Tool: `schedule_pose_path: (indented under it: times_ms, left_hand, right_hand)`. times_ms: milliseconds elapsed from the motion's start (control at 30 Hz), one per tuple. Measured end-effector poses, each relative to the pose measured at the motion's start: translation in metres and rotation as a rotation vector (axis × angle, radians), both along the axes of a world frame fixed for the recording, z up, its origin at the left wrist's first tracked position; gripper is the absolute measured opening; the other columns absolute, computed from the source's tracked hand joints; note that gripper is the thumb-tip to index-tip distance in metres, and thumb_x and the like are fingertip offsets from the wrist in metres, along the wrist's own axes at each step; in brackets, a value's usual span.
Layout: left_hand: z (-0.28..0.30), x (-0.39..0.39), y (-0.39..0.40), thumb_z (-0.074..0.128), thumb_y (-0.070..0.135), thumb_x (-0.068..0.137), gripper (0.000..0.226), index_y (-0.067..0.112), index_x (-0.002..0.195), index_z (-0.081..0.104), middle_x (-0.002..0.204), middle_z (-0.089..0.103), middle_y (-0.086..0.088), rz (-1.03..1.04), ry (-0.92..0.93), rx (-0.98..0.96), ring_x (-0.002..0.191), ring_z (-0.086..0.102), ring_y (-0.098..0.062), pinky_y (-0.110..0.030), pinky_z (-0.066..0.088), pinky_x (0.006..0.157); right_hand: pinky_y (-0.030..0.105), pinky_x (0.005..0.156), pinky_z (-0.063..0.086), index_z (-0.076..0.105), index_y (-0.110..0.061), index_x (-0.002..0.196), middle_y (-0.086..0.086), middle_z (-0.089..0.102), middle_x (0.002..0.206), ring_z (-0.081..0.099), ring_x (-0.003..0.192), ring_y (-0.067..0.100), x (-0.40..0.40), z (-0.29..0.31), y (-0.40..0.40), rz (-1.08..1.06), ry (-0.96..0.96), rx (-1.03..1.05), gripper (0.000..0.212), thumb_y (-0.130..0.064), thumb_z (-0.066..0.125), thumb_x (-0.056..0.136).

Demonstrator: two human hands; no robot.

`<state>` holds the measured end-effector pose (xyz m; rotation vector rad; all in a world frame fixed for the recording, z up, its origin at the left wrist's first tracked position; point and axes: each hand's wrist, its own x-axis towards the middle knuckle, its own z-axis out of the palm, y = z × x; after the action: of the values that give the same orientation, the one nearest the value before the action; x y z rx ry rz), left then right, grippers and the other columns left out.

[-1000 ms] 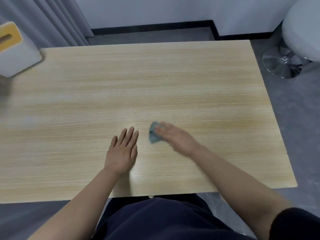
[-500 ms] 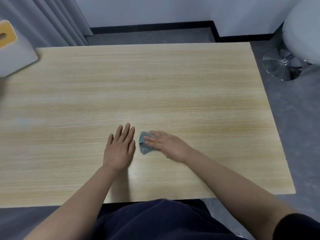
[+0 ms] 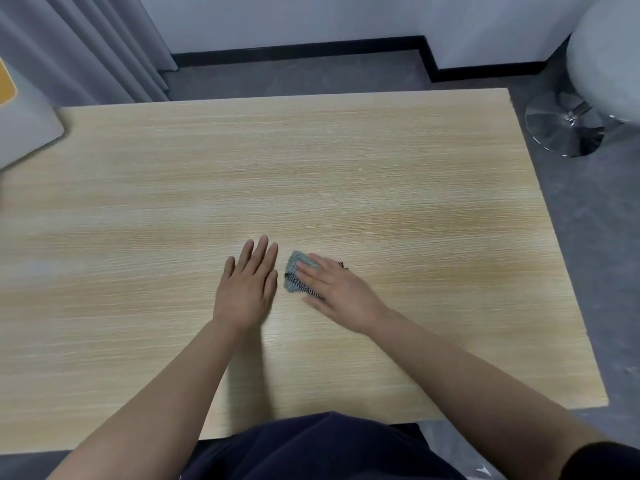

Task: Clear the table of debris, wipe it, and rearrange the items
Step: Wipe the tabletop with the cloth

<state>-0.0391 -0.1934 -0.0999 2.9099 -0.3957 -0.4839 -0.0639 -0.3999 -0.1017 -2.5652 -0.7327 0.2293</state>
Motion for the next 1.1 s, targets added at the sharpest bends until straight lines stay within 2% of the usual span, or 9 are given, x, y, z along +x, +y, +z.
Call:
schedule_pose_path:
  times_ms: [100,233,300,500,700,767,867,1000,1100]
  left_hand:
    - [-0.002,0.000,0.003,-0.001,0.047,0.090,0.062,0.025,0.148,0.006,0.152,-0.005,0.012,-0.005,-0.012,-0.026,0.140,-0.010,-0.008,-0.039,0.004,0.115]
    - [-0.003,0.000,0.004,0.002,0.046,0.092,0.060,0.025,0.148,0.008,0.153,-0.004,0.012,-0.007,-0.018,-0.024,0.141,-0.011,-0.009,-0.036,-0.001,0.114]
    - [-0.002,0.002,0.005,0.000,0.047,0.090,0.061,0.026,0.148,0.005,0.153,-0.008,0.014,-0.014,-0.012,-0.013,0.140,-0.014,-0.007,-0.035,-0.004,0.114]
    - [0.000,0.019,0.004,-0.006,0.048,0.086,0.066,0.027,0.149,0.000,0.151,-0.014,0.017,0.008,0.006,-0.032,0.138,-0.020,-0.003,-0.035,-0.007,0.115]
    - [-0.001,0.044,0.000,-0.005,0.046,0.087,0.070,0.021,0.151,0.008,0.155,-0.006,0.010,-0.002,-0.017,-0.043,0.142,-0.011,-0.009,-0.039,-0.001,0.116]
    - [-0.001,0.049,-0.002,-0.005,0.046,0.086,0.070,0.021,0.151,0.008,0.157,-0.003,0.008,0.005,-0.009,-0.042,0.144,-0.008,-0.012,-0.039,0.000,0.116]
    - [-0.001,0.051,-0.002,-0.002,0.045,0.086,0.069,0.022,0.150,0.009,0.157,-0.001,0.008,0.009,-0.011,-0.039,0.145,-0.006,-0.014,-0.039,0.000,0.116]
    - [-0.003,0.055,0.004,-0.001,0.047,0.087,0.068,0.024,0.150,0.008,0.158,-0.001,0.008,-0.030,-0.019,-0.019,0.145,-0.007,-0.013,-0.040,-0.003,0.115]
    - [-0.005,0.057,0.007,0.001,0.046,0.089,0.066,0.024,0.150,0.010,0.157,0.000,0.009,-0.041,-0.028,-0.030,0.144,-0.007,-0.011,-0.040,-0.002,0.115]
  right_hand:
    - [0.028,0.114,0.007,0.040,-0.016,0.140,-0.003,0.032,0.150,0.017,0.143,0.016,0.011,-0.006,-0.010,0.088,0.039,-0.054,0.056,-0.047,0.031,0.095]
    - [0.039,0.109,0.032,0.047,-0.016,0.136,0.000,0.043,0.144,0.033,0.137,0.024,0.029,-0.020,-0.020,0.154,0.004,-0.011,0.048,-0.005,0.057,0.090]
    - [0.039,0.110,0.027,0.046,-0.016,0.137,0.002,0.043,0.144,0.033,0.137,0.025,0.048,-0.017,-0.029,0.033,-0.006,0.022,0.054,0.005,0.054,0.088]
    - [0.033,0.118,0.012,0.036,-0.008,0.141,0.005,0.028,0.152,0.016,0.144,0.020,0.091,-0.009,-0.044,-0.562,0.059,0.033,0.043,-0.003,0.039,0.099]
    - [0.039,0.107,0.030,0.052,-0.008,0.131,0.009,0.051,0.137,0.043,0.130,0.027,0.040,-0.014,-0.005,0.113,-0.101,0.074,0.045,-0.002,0.060,0.087]
    - [0.036,0.102,0.033,0.053,-0.009,0.130,0.007,0.052,0.136,0.045,0.129,0.027,0.049,-0.013,-0.015,0.177,-0.101,0.017,0.049,0.000,0.064,0.083]
    - [0.040,0.108,0.035,0.050,-0.007,0.133,0.009,0.048,0.140,0.041,0.132,0.029,0.087,-0.011,-0.037,-0.091,-0.080,-0.019,0.042,-0.006,0.055,0.091]
    - [0.017,0.112,0.007,0.034,-0.005,0.142,0.007,0.026,0.152,0.016,0.144,0.019,0.116,-0.003,-0.051,-0.499,0.010,-0.046,0.043,-0.010,0.039,0.100]
    - [0.026,0.114,0.012,0.038,-0.003,0.140,0.011,0.032,0.150,0.023,0.142,0.024,0.096,-0.005,-0.030,-0.356,-0.042,-0.021,0.042,-0.005,0.042,0.098]
